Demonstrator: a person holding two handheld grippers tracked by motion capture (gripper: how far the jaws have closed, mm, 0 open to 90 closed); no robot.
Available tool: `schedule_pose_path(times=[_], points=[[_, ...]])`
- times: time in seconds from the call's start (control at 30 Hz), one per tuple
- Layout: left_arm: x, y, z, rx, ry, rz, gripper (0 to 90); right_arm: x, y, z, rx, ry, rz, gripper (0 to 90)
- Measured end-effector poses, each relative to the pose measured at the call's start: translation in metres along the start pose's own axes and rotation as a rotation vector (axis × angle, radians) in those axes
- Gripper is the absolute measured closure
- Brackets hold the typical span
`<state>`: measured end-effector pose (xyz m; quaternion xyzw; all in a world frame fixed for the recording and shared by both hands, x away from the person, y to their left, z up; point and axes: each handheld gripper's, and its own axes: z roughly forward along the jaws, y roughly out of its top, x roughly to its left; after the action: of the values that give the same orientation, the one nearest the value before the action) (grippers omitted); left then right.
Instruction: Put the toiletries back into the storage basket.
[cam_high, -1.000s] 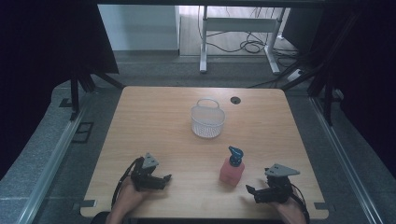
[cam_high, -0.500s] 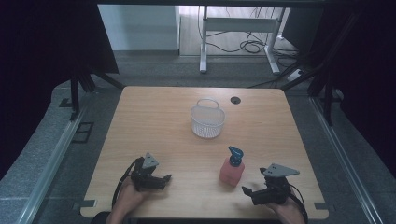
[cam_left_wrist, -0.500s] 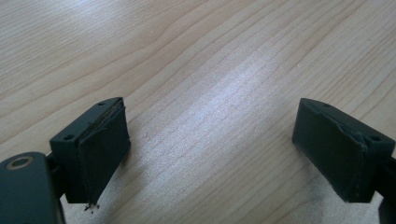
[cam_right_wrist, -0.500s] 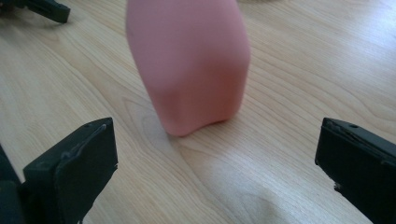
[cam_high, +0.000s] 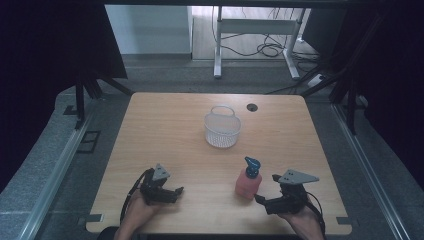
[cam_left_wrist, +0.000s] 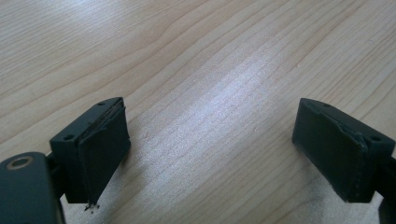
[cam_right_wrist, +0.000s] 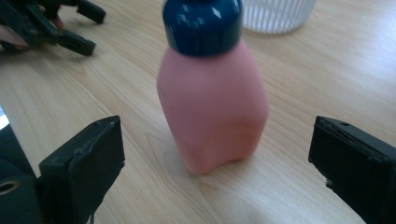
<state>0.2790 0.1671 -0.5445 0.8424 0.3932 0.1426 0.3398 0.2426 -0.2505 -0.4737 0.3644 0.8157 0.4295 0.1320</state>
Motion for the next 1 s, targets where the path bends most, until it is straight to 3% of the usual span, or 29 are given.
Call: schedule_pose_path(times=[0.4,1.0], points=[[0.0,0.0,0.0,0.0,0.002,-0.002,10.3,-0.001,0.025,0.003,-0.031,0.021,-0.003,14.7],[-0.001,0.0,0.0,-0.004,0.003,-0.008,10.3,0.0,0.051,0.02,-0.024,0.046,-0.026,43.6]])
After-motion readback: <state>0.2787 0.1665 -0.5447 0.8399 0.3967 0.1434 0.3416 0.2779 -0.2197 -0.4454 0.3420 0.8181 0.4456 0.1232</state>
